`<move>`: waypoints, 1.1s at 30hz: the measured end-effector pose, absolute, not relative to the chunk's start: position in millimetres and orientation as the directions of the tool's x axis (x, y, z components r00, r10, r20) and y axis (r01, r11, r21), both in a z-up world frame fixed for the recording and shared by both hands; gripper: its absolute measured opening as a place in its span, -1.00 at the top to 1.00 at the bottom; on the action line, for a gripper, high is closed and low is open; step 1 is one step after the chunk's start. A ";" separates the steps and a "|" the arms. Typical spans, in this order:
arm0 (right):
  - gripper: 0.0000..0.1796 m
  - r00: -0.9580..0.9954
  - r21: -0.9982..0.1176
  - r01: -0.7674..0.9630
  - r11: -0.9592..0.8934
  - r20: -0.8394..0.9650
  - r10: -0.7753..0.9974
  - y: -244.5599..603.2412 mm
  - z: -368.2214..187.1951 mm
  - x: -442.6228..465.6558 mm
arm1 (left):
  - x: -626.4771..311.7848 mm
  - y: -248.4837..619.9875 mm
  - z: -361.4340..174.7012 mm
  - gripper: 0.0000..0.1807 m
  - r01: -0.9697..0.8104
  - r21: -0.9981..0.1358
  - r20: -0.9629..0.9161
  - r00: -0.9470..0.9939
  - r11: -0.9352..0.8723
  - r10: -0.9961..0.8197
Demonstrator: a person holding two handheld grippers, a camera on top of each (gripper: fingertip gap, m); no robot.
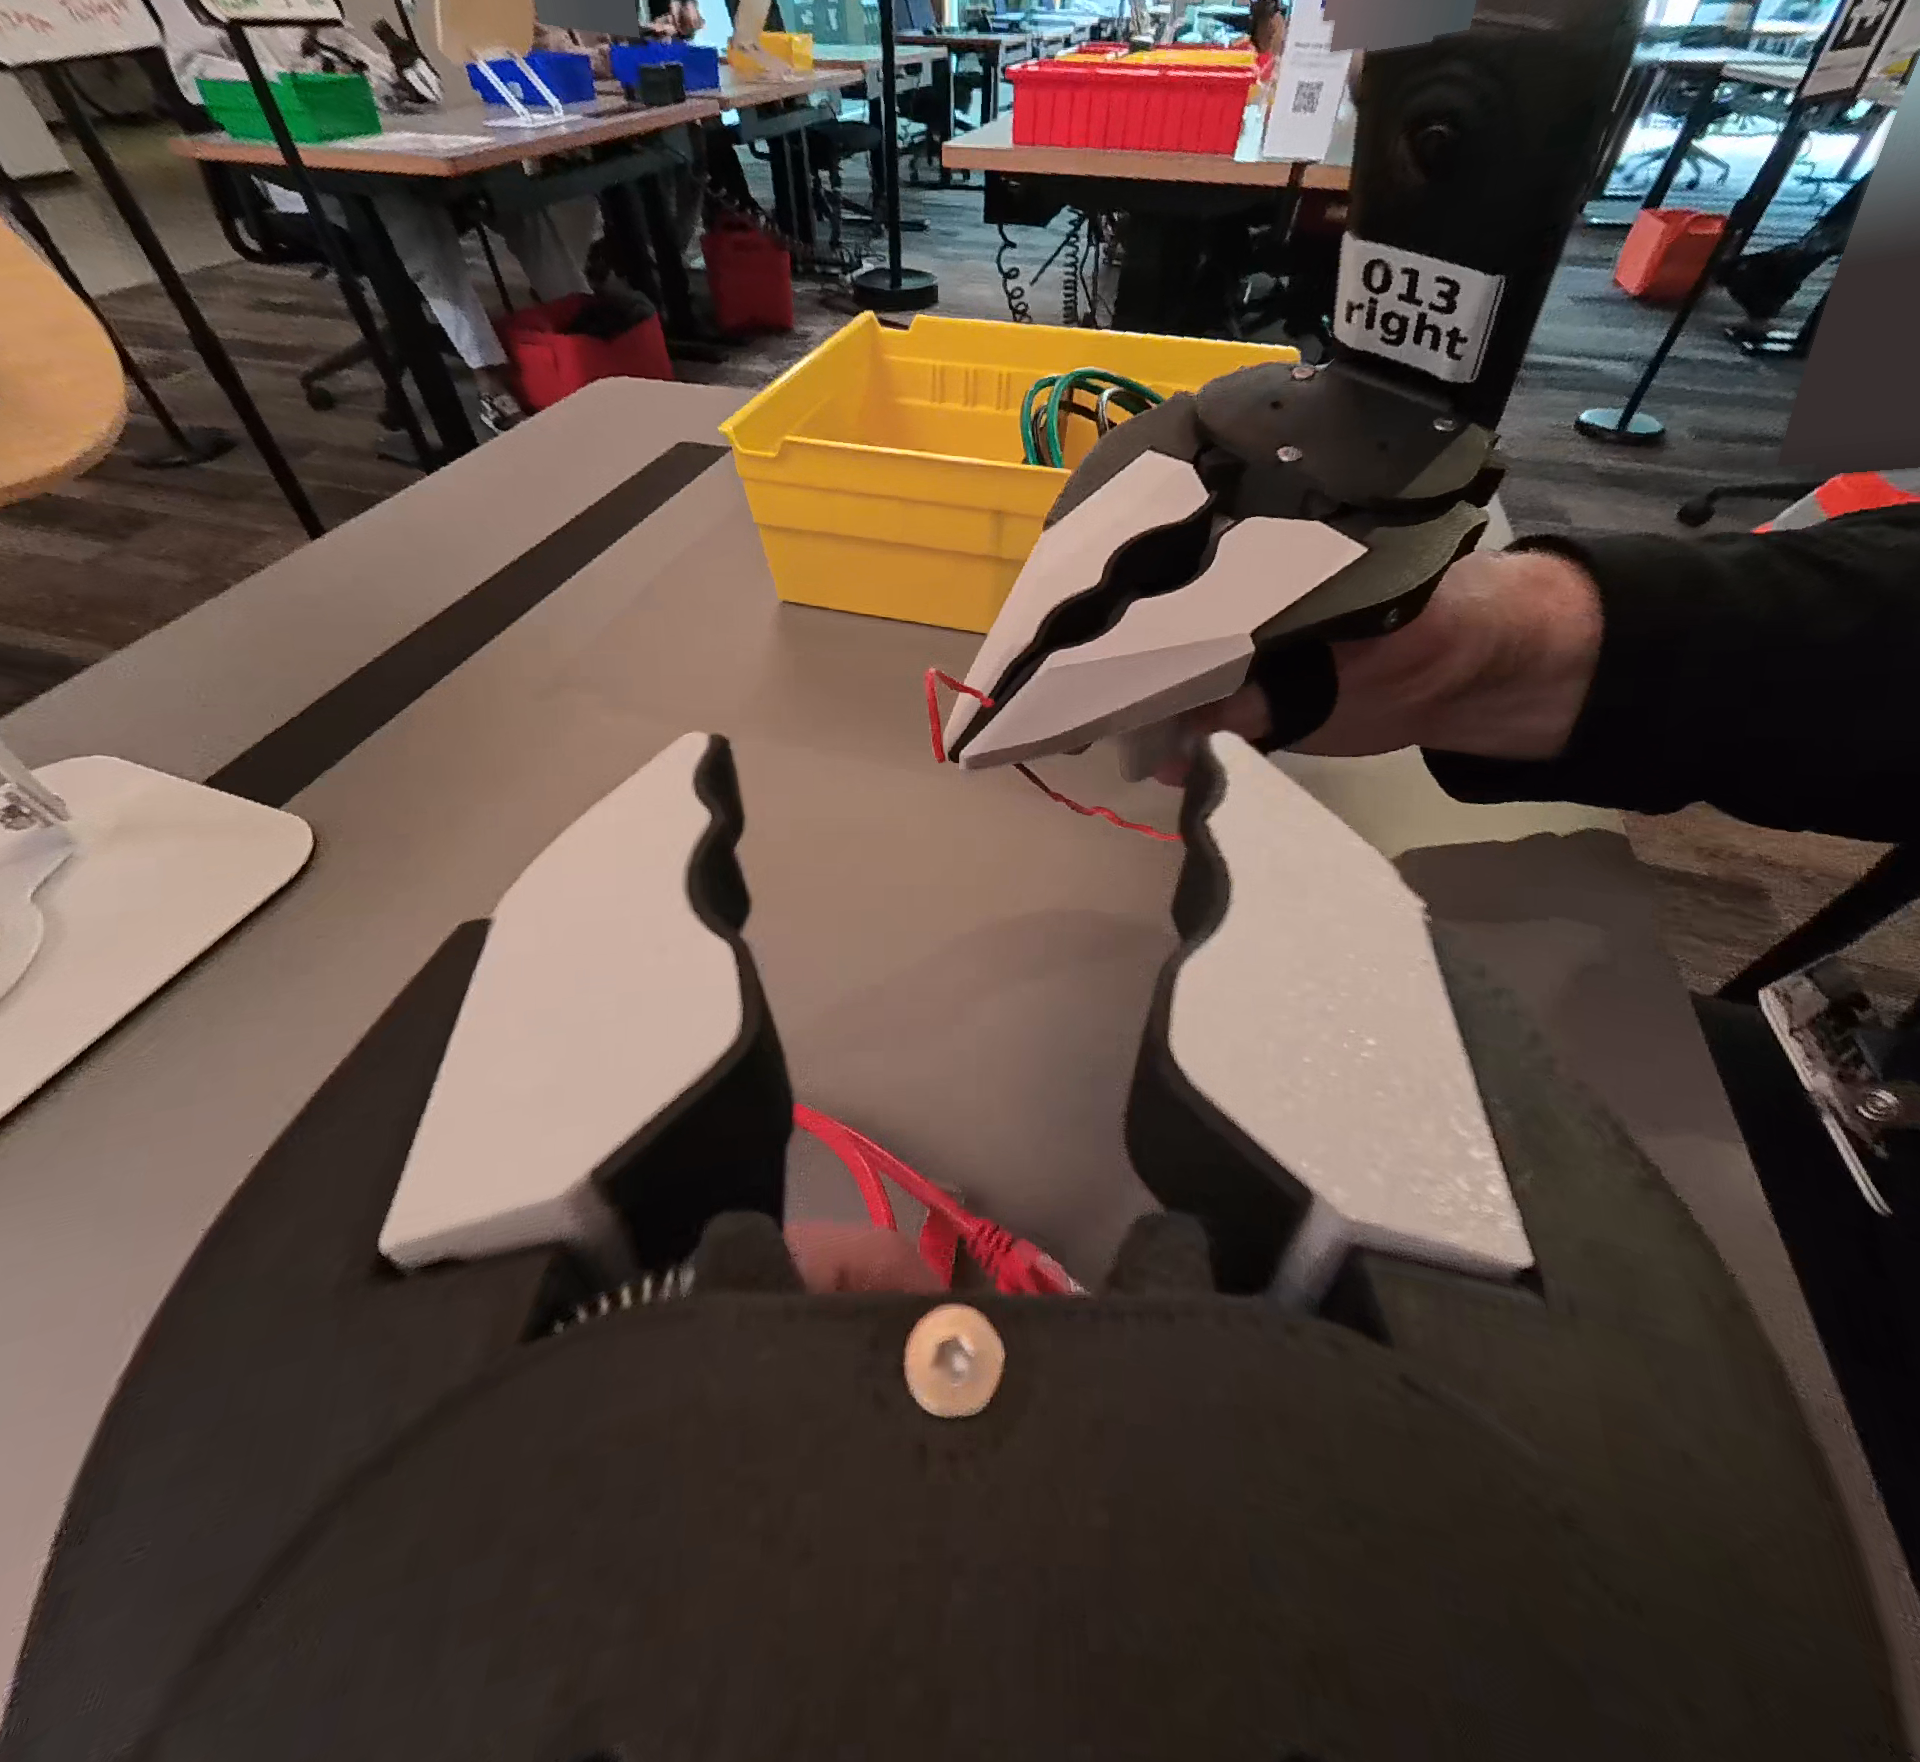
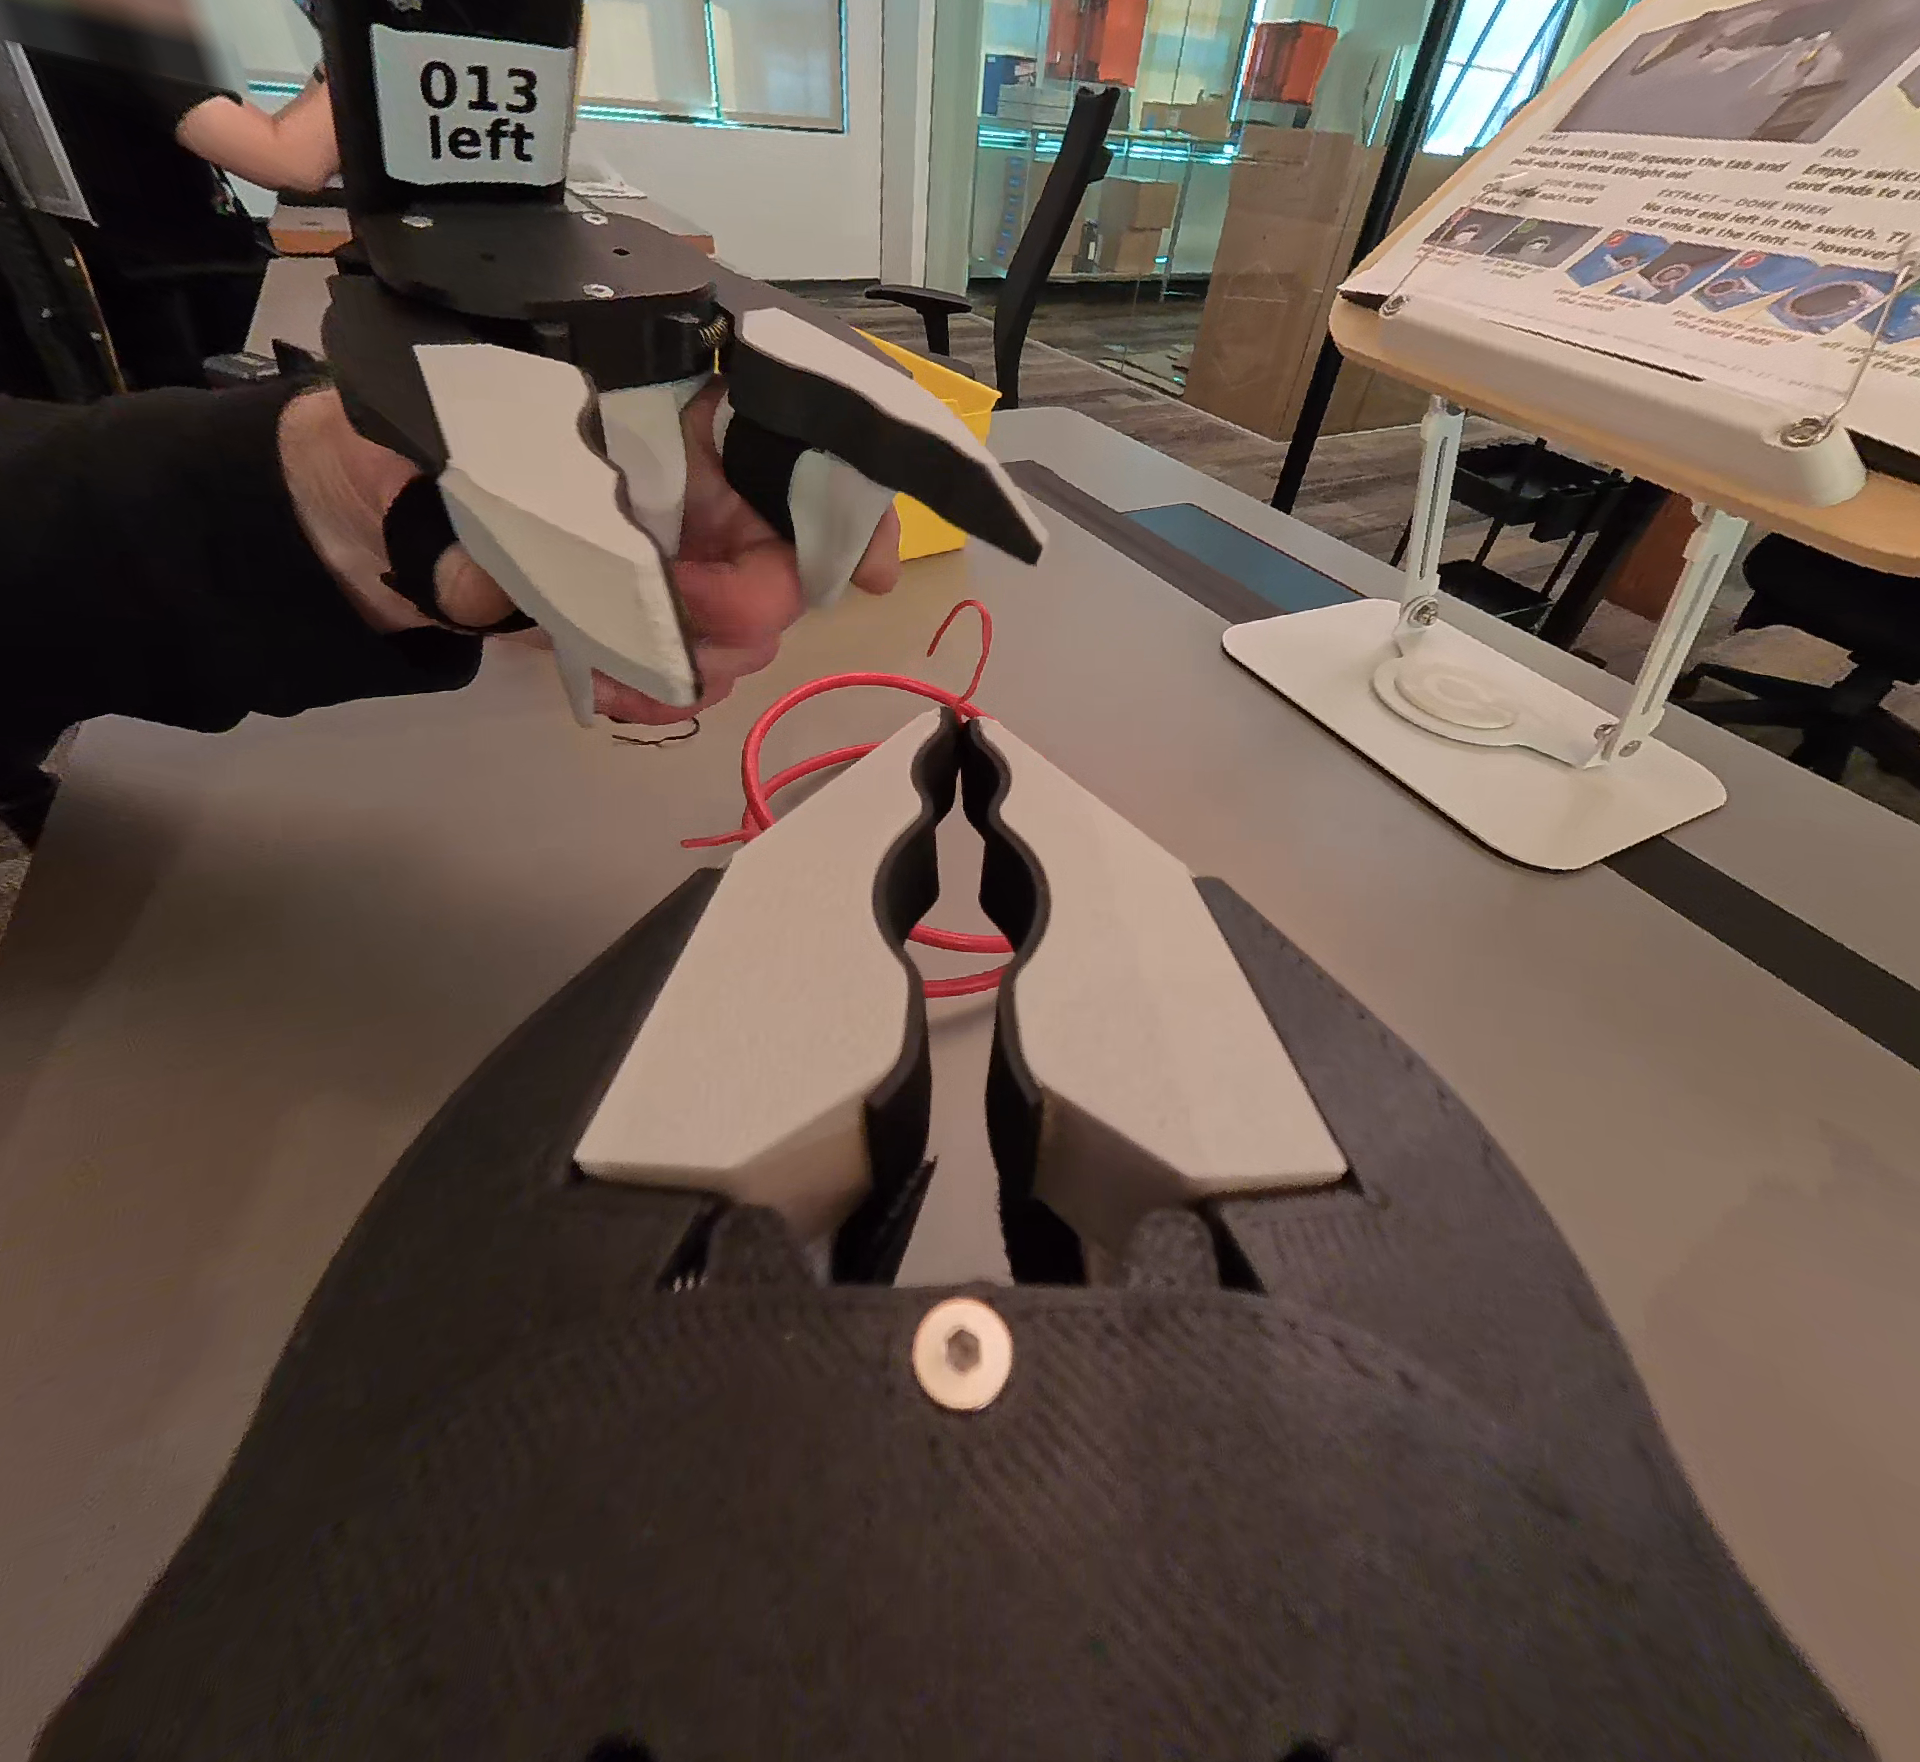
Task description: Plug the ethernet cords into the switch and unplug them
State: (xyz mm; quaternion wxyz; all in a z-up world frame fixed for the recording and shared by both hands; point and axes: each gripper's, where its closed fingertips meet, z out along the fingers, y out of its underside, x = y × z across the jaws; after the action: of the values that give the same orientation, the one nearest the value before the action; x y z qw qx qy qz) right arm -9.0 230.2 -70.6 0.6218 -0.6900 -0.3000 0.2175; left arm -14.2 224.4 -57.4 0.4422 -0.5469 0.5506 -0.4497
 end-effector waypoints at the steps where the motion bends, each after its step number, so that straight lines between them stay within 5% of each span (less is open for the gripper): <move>1: 1.00 0.726 -0.989 0.142 -0.047 0.072 0.683 230.4 -70.6 -8.5 | -13.6 225.4 -55.4 0.00 -0.190 -0.982 0.006 0.001 -0.006 -1.000; 2: 1.00 0.726 -0.989 0.142 -0.048 0.070 0.684 230.4 -71.1 -8.5 | -12.8 227.0 -55.9 -0.14 -0.194 -0.981 0.020 0.014 -0.022 -1.000; 7: 1.00 0.725 -0.989 0.143 -0.047 0.072 0.685 230.2 -71.4 -8.0 | -10.7 229.1 -56.1 -0.20 -0.201 -0.978 0.045 0.043 -0.052 -0.998; 9: 1.00 0.726 -0.989 0.142 -0.046 0.072 0.684 230.3 -71.0 -7.0 | -11.5 229.3 -54.8 -0.03 -0.196 -0.979 0.046 0.042 -0.053 -0.998; 13: 1.00 0.726 -0.990 0.132 -0.050 0.062 0.685 230.5 -71.1 -6.3 | -15.2 223.1 -52.6 0.68 -0.175 -0.983 0.052 -0.029 -0.046 -0.998; 20: 1.00 0.664 -0.999 0.035 0.001 0.024 0.747 218.2 -52.6 -16.5 | -17.3 209.2 -48.6 0.94 -0.130 -0.991 -0.008 -0.117 0.023 -0.993; 28: 1.00 0.675 -1.000 0.028 -0.014 0.009 0.738 220.8 -55.0 -10.3 | -12.0 206.9 -60.1 0.88 -0.188 -0.981 -0.026 -0.103 0.046 -0.994; 29: 1.00 0.677 -1.000 0.028 -0.014 0.009 0.736 221.1 -55.0 -9.5 | -11.5 211.5 -59.1 0.83 -0.183 -0.983 -0.013 -0.075 0.027 -0.997; 31: 1.00 0.679 -0.999 0.027 -0.017 0.006 0.734 221.6 -55.5 -8.3 | -10.4 216.1 -61.4 0.40 -0.200 -0.979 0.033 -0.051 -0.022 -0.998; 33: 1.00 0.681 -0.999 0.030 -0.021 0.004 0.732 222.3 -56.9 -7.5 | -10.7 221.4 -65.2 0.34 -0.212 -0.977 0.032 -0.024 -0.026 -0.999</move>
State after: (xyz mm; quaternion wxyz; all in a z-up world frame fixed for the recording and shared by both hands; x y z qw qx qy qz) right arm -7.5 222.3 -56.9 0.6371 -0.6593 -0.2888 0.2757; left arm -10.7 221.4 -65.2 0.4299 -0.5507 0.5498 -0.4578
